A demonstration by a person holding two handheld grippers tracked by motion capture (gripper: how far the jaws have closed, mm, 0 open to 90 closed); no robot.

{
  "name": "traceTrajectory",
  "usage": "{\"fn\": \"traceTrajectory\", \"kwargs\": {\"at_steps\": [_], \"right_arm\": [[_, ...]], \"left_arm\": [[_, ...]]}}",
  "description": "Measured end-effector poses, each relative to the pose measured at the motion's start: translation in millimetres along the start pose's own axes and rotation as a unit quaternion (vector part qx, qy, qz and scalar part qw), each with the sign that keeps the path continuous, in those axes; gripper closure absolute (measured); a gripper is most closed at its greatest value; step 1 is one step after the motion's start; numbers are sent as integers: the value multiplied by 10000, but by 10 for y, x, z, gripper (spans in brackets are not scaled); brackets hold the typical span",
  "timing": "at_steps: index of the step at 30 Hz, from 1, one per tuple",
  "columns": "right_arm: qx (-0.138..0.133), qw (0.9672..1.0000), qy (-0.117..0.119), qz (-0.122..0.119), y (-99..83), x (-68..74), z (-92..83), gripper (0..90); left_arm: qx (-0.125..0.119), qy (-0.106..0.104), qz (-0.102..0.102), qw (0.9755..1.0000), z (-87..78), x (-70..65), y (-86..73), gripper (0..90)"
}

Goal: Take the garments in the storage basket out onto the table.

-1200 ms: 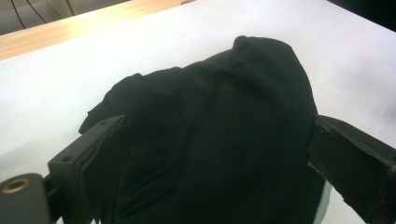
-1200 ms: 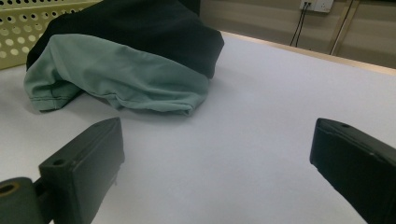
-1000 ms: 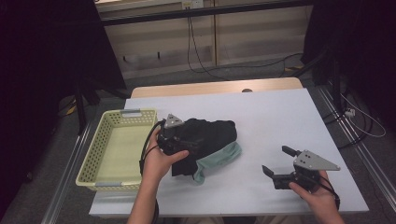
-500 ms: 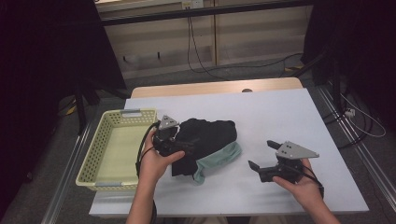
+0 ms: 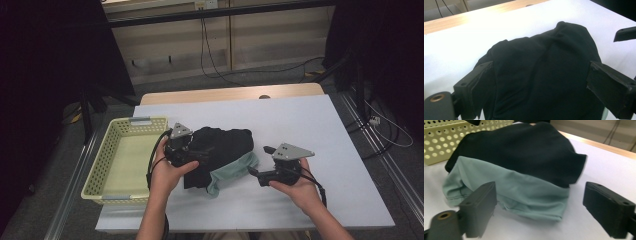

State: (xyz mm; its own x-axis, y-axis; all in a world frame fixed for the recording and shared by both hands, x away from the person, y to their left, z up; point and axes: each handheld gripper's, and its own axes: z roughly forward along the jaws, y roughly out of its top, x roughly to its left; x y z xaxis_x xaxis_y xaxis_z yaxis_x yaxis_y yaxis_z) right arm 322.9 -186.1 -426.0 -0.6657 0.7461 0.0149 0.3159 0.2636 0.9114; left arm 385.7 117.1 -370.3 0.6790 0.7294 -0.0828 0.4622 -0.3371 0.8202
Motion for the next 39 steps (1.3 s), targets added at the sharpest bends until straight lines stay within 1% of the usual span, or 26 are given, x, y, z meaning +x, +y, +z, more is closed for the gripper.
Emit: {"fn": "traceTrajectory", "kwargs": {"at_steps": [1,3,6,8,10,11,12,13,14,15,16,17,18,19,20,22,24,26,27,29,30,31,33,34,36,39], "right_arm": [[1,10000,29,-31,18,9,22,133],[8,9999,79,-72,50,27,69,144],[-16,9996,236,-149,98,78,149,156],[-10,9992,333,-222,130,123,213,159],[11,9987,416,-289,167,174,282,180],[12,9984,474,-299,183,198,317,186],[36,9982,502,-339,196,220,354,193],[87,9978,521,-398,208,244,400,211],[142,9975,543,-441,211,258,437,256],[177,9971,559,-489,210,266,464,282],[234,9967,550,-542,203,275,502,283],[280,9966,546,-553,194,278,538,287],[294,9967,547,-519,183,279,571,300],[316,9969,536,-481,170,275,601,326],[354,9971,501,-446,159,275,628,378],[524,9966,516,-357,144,276,668,556],[612,9963,560,-218,140,262,686,751],[635,9962,592,-100,139,234,688,827],[618,9963,596,-106,140,218,682,855],[594,9965,561,-154,151,195,658,883],[554,9970,499,-183,163,183,633,887],[496,9976,450,-170,178,162,601,890],[353,9985,418,-18,204,83,511,891],[297,9989,365,25,210,35,455,892],[212,9995,229,67,208,-73,331,892],[128,9997,24,209,172,-241,128,892]], "left_arm": [[8,-1,-13,10000,-2,-5,-8,95],[20,43,38,10000,-14,1,-25,95],[9,50,-56,10000,-46,9,-48,96],[-21,50,-60,10000,-82,14,-46,97],[-77,92,-103,9999,-107,28,-52,96],[-64,81,-114,9999,-113,32,-56,97],[-44,101,-80,9999,-117,45,-59,96],[-55,105,-104,9999,-112,45,-62,96],[-73,94,-118,9999,-104,43,-65,97],[-56,79,-100,9999,-95,44,-67,97],[-60,72,-109,9999,-85,42,-75,97],[-25,51,-89,9999,-75,45,-84,97],[-6,73,-53,10000,-70,54,-91,97],[-18,71,-122,9999,-68,58,-100,98],[-31,89,-123,9999,-71,69,-103,99],[-22,84,-131,9999,-82,78,-102,99],[-49,91,-122,9999,-94,85,-96,101],[-77,112,-137,9998,-106,90,-90,102],[-99,133,-149,9998,-111,92,-91,103],[-95,152,-168,9997,-117,97,-99,103],[-80,166,-136,9997,-119,108,-103,104],[-80,154,-175,9997,-117,110,-107,104],[-98,148,-200,9996,-115,116,-110,106],[-99,153,-179,9997,-116,116,-108,106],[-114,130,-161,9997,-114,103,-105,107],[-136,113,-149,9997,-113,92,-99,108]]}}
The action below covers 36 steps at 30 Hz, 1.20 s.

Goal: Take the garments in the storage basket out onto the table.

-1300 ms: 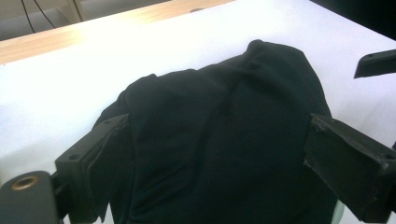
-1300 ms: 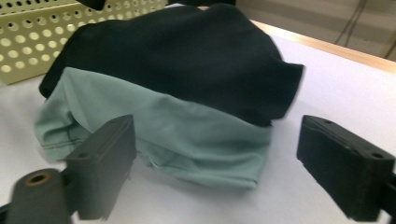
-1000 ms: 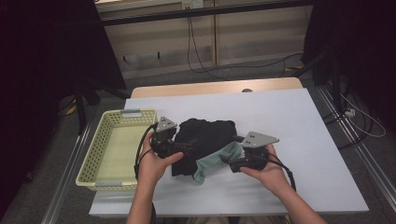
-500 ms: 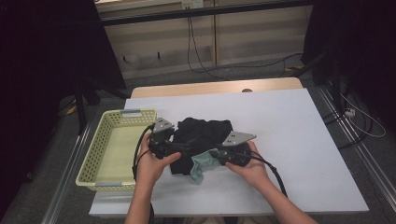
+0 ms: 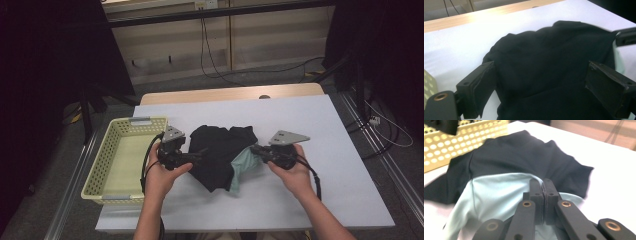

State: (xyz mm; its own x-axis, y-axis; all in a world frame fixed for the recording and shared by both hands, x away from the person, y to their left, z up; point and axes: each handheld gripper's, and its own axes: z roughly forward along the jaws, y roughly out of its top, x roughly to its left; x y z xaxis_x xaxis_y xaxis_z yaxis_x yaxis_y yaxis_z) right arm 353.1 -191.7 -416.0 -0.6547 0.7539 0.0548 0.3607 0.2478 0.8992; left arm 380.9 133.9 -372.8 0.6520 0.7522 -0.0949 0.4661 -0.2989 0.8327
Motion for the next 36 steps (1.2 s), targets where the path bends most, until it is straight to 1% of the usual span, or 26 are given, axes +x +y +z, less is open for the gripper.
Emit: {"fn": "traceTrajectory", "kwargs": {"at_steps": [3,7,9,12,14,18,21,27,28,30,31,33,34,35,36], "right_arm": [[-8,9999,-114,88,-67,-118,-152,892],[13,9997,-160,156,-167,-186,-245,892],[18,9997,-165,160,-186,-200,-261,892],[45,9998,-175,120,-187,-202,-266,891],[52,9997,-199,152,-194,-223,-275,891],[17,9992,-282,292,-238,-283,-339,891],[98,9990,-338,260,-277,-301,-364,891],[191,9987,-353,310,-316,-318,-399,890],[201,9986,-376,304,-319,-329,-411,889],[254,9973,-580,367,-336,-361,-453,890],[254,9968,-645,407,-351,-387,-480,890],[245,9964,-635,512,-385,-431,-523,889],[269,9964,-628,510,-399,-443,-536,889],[285,9964,-619,501,-410,-449,-541,888],[290,9964,-612,510,-415,-444,-540,887]], "left_arm": [[-25,10,-6,10000,0,-4,1,111],[-15,28,19,10000,5,-5,-3,116],[-27,34,-29,10000,17,-14,-8,117],[-4,24,24,10000,27,-19,-9,119],[-6,34,35,10000,27,-20,-10,121],[-40,53,-19,10000,21,-16,-9,125],[-43,57,10,10000,20,-12,5,127],[-15,18,38,10000,44,-41,10,128],[-37,7,-6,10000,50,-48,12,128],[-33,17,17,10000,62,-47,14,131],[-28,11,13,10000,73,-51,11,135],[4,-4,13,10000,95,-59,9,138],[22,-11,44,10000,104,-59,8,141],[8,-22,13,10000,115,-66,7,142],[27,-16,36,10000,120,-64,7,143]]}}
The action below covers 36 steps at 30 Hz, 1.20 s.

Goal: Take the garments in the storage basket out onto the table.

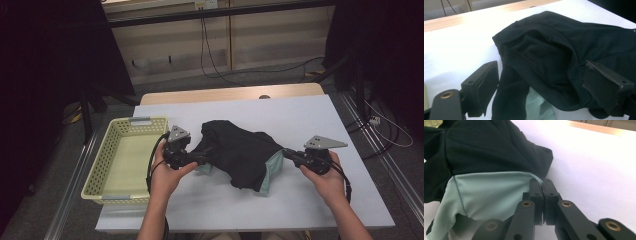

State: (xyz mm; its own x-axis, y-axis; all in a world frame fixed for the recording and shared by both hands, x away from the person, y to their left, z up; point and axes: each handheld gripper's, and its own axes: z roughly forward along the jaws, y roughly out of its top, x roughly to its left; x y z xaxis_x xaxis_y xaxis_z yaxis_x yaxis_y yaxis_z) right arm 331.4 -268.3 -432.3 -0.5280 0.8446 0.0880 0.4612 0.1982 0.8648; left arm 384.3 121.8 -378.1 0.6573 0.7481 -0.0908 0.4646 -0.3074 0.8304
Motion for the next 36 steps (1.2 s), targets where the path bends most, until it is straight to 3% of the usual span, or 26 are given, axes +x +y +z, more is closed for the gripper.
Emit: {"fn": "traceTrajectory", "kwargs": {"at_steps": [8,12,14,16,18,22,30,34,36], "right_arm": [[240,9992,223,-243,44,67,30,863],[-2,9995,185,-267,142,77,-26,733],[-129,9995,76,-278,225,87,-44,561],[-208,9992,12,-343,305,92,-22,536],[-235,9988,-22,-429,374,109,45,429],[-157,9987,-78,-483,511,94,255,329],[30,9992,-220,-333,712,-13,598,307],[430,9988,14,-222,637,-9,755,389],[569,9982,125,-170,572,6,802,475]], "left_arm": [[7,15,-143,9999,29,0,-26,147],[28,41,-126,9999,42,-2,-35,147],[30,30,-143,9999,50,-7,-40,147],[46,31,-147,9999,52,-9,-46,147],[57,17,-147,9999,44,-7,-52,147],[78,26,-192,9998,34,-3,-66,152],[134,-68,-200,9997,66,-46,-97,159],[168,-68,-215,9996,61,-45,-113,165],[163,-78,-231,9996,55,-38,-117,168]]}}
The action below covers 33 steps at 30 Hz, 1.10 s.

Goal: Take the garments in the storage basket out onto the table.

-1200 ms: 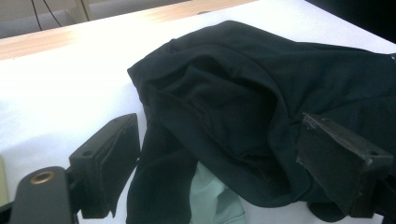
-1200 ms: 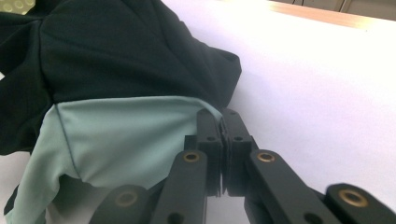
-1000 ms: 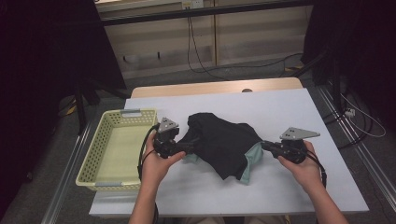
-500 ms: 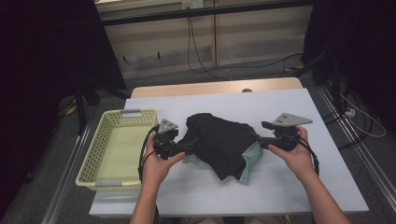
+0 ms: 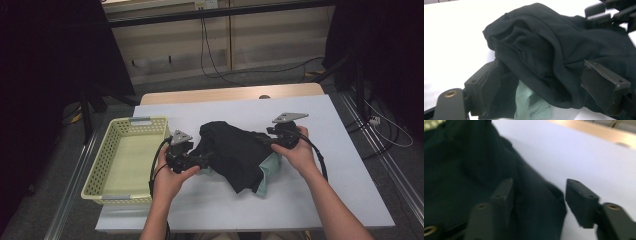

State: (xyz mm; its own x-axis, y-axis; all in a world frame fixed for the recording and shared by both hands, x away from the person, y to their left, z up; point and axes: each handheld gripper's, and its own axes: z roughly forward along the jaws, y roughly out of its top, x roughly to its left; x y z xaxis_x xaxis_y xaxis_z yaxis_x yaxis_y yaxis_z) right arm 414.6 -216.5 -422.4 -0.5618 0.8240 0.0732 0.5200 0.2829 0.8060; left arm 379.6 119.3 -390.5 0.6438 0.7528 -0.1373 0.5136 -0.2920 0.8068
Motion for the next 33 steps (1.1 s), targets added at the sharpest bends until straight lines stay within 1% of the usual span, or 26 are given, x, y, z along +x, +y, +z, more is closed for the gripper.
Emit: {"fn": "traceTrajectory", "kwargs": {"at_steps": [2,3,4,5,6,7,8,10,11,13,14,15,18,20,21,22,23,27,28,30,32,33], "right_arm": [[53,9999,89,53,-50,12,18,544],[97,9997,191,118,-74,13,18,621],[112,9992,338,177,-101,16,16,737],[168,9987,456,149,-129,24,9,811],[247,9984,491,93,-153,42,2,877],[346,9980,532,7,-175,58,-9,899],[389,9976,571,-4,-197,73,-26,900],[348,9971,666,86,-254,102,-79,900],[360,9968,712,75,-286,120,-107,900],[352,9969,699,-12,-343,166,-178,900],[339,9969,710,-15,-371,186,-215,900],[329,9971,690,-11,-397,202,-253,900],[308,9974,651,-60,-486,228,-348,900],[260,9975,653,3,-552,228,-403,900],[298,9974,658,23,-579,226,-428,900],[300,9974,656,-11,-602,230,-449,900],[293,9972,682,-16,-620,243,-469,900],[335,9960,825,-61,-655,282,-521,900],[338,9956,871,-50,-663,295,-528,900],[329,9949,951,-49,-678,311,-535,900],[349,9943,1005,-55,-679,326,-542,900],[363,9935,1078,-59,-679,336,-541,900]], "left_arm": [[10,0,16,10000,0,0,-3,170],[8,4,5,10000,2,-2,-5,170],[7,-3,0,10000,5,-6,-7,170],[24,-7,-1,10000,8,-13,-8,172],[24,-31,4,10000,14,-19,-9,172],[21,-43,4,10000,21,-27,-9,173],[43,-53,29,10000,24,-31,-9,173],[62,-58,35,10000,34,-42,-13,174],[58,-79,3,10000,41,-44,-17,175],[86,-81,-3,9999,50,-42,-24,176],[83,-92,-39,9999,55,-44,-28,178],[89,-102,-25,9999,60,-42,-30,180],[106,-165,-71,9998,81,-65,-43,181],[131,-189,-75,9997,94,-80,-49,183],[144,-208,-87,9996,103,-87,-55,188],[156,-206,-74,9996,112,-88,-62,190],[192,-192,-68,9996,120,-91,-69,191],[243,-274,-100,9993,150,-105,-96,218],[279,-312,-103,9991,156,-112,-100,237],[307,-380,-98,9988,181,-131,-116,246],[379,-395,-22,9985,206,-131,-135,262],[389,-388,-59,9985,220,-130,-147,264]]}}
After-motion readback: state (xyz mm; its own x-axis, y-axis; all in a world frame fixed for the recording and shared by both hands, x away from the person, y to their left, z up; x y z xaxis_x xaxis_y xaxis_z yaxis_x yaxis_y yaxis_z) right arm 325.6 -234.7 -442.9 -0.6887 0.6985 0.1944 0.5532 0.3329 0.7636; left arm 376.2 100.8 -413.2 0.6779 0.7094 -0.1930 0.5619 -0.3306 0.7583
